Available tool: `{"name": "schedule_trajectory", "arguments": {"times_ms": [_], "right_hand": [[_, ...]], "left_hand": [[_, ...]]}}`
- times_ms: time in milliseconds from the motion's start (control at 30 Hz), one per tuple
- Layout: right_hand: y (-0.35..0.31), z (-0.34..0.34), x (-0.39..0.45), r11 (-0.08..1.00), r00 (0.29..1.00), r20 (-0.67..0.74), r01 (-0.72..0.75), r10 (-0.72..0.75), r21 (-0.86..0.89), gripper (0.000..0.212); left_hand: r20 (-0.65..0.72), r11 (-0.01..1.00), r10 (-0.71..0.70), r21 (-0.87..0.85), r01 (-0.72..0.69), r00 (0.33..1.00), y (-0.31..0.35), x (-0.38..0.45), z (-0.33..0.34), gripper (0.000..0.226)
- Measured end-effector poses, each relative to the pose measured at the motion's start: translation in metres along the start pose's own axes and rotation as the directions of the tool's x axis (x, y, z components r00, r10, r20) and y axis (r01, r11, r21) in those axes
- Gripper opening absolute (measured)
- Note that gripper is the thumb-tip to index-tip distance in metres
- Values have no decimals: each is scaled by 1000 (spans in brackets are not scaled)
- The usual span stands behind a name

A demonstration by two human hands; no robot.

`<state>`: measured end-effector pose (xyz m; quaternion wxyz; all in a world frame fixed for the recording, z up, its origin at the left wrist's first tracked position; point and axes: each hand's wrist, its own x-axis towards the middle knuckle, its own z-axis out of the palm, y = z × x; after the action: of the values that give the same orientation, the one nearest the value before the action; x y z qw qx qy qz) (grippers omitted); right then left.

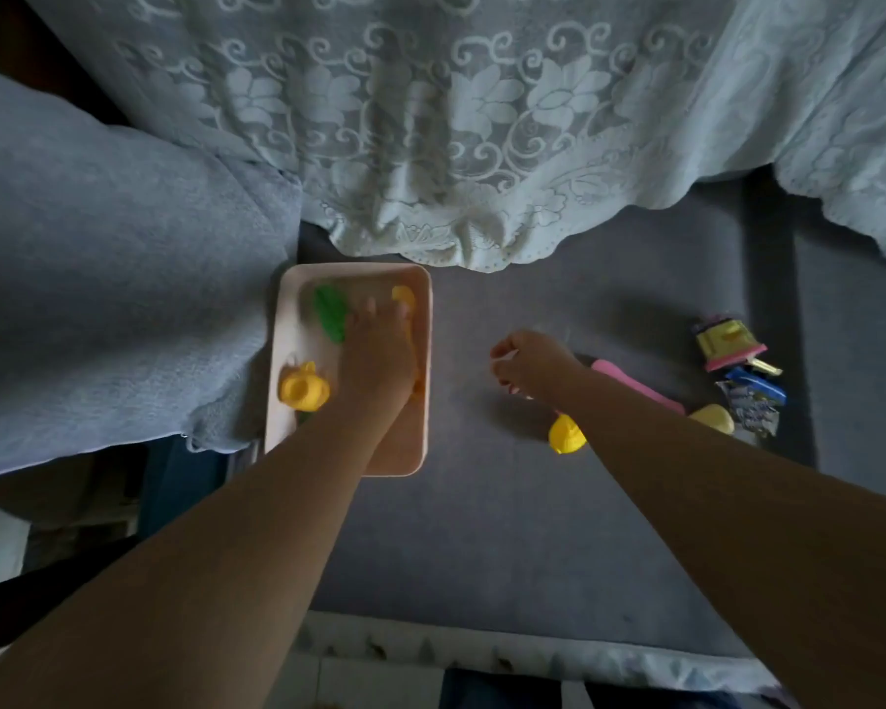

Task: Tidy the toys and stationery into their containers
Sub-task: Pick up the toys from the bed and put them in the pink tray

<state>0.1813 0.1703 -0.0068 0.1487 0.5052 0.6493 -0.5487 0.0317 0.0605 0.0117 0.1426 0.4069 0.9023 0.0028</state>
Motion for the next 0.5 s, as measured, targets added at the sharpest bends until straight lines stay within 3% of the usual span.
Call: {"name": "schedule_trajectory", "arguments": {"times_ms": [133,333,500], "right_hand": [[42,-40,-5,999,998,-55,-40,38,-33,15],[105,-109,-23,959,965,-259,-102,31,-265,27],[144,-159,-27,905,921,-364,-32,-138,-424,33]], "left_hand": [[9,980,199,-3,-199,980,57,-2,18,26],[78,939,292,-210,-271,953,157,-25,59,38],[197,932,362,-84,-352,911,223,-33,94,46]]}}
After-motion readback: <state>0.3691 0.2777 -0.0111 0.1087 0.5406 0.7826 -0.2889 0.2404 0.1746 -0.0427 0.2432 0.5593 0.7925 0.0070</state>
